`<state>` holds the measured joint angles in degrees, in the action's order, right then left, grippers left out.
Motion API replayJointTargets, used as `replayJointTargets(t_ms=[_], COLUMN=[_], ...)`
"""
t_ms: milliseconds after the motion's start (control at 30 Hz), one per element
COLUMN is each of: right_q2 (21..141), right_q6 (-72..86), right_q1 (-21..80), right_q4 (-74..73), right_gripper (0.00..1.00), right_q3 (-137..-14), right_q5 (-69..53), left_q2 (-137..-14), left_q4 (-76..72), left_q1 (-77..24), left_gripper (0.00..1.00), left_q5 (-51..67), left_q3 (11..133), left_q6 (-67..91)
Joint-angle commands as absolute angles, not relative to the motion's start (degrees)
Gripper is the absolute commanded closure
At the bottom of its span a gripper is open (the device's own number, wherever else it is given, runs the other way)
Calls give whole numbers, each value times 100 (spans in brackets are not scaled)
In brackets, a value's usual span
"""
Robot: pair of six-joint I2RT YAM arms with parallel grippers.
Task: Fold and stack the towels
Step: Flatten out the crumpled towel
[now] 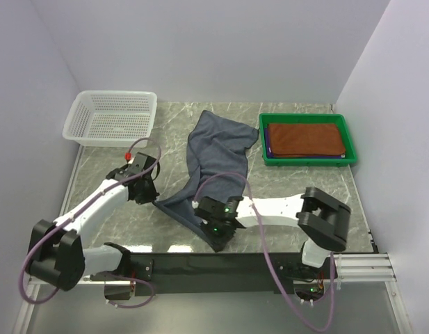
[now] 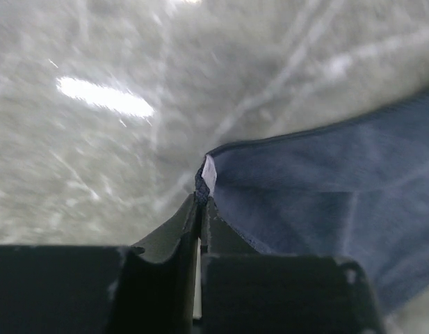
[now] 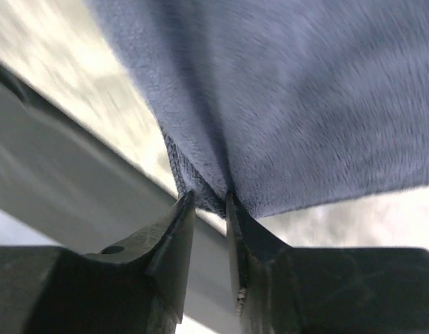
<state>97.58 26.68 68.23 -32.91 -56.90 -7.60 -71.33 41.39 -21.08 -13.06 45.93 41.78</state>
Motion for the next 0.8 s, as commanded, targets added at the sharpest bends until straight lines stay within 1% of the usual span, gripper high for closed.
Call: replayJointTargets(t_ms=[0,33,67,200,233,267,333,367,400,433,467,533,567,600,633,667,700,733,767], right_q2=[9563,9406,9326,9000,8913,8860,8702,8623,8552,8360,8263,8017,7955,7911,7841,7840,7918,8023,8164], right_q6=[2997,3049,3067,3059,3041,3024,2945,2927,2901,2805,2769,2603,2549,2497,2374,2312,2285,2268,2233], right_q1=[6899,6908,6908,6891,6899,6899,6891,6899,6899,6899,6908,6908,6900,6899,6891,6899,6891,6891,6847], right_q4=[-4280,-4324,-4350,-4587,-4666,-4780,-4886,-4982,-5001,-5001,-4949,-4756,-4389,-4160,-3896,-3250,-2913,-2622,-2167], right_gripper=[66,65,65,64,63,62,59,59,59,59,58,58,58,58,57,55,53,50,49], right_q3=[-4923,-4878,-4834,-4860,-4904,-4948,-5071,-5115,-5237,-5308,-5483,-5668,-5799,-5862,-5915,-5941,-5950,-5976,-6090], right_q5=[-862,-844,-852,-687,-633,-607,-528,-440,-352,-212,-141,-9,26,139,202,272,351,412,439], left_q2=[-6602,-6348,-6180,-5179,-4742,-4520,-3854,-3641,-3456,-3228,-3182,-3260,-3348,-3462,-3733,-3875,-4015,-4295,-4428], left_q4=[4069,4078,4061,4244,4358,4472,4824,4869,4930,5035,5071,5036,5001,4957,4905,4722,4615,4527,4361], left_q1=[-2092,-2092,-2092,-2092,-2092,-2092,-2092,-2092,-2092,-2092,-2083,-2092,-2092,-2092,-2092,-2083,-2092,-2092,-2083], left_gripper=[91,90,84,69,66,60,52,44,40,38,29,20,12,7,3,2,1,1,0], left_q5=[-766,-451,-283,342,412,517,580,676,685,668,546,405,265,20,18,-174,-541,-736,-921], left_q3=[4395,4342,4272,3833,3789,3771,3753,3744,3788,3849,3919,4156,4236,4367,4429,4499,4631,4710,4798], left_q6=[4324,4368,4412,4798,4860,4913,5097,5132,5176,5194,5203,5054,4984,4853,4765,4651,4467,4378,4281])
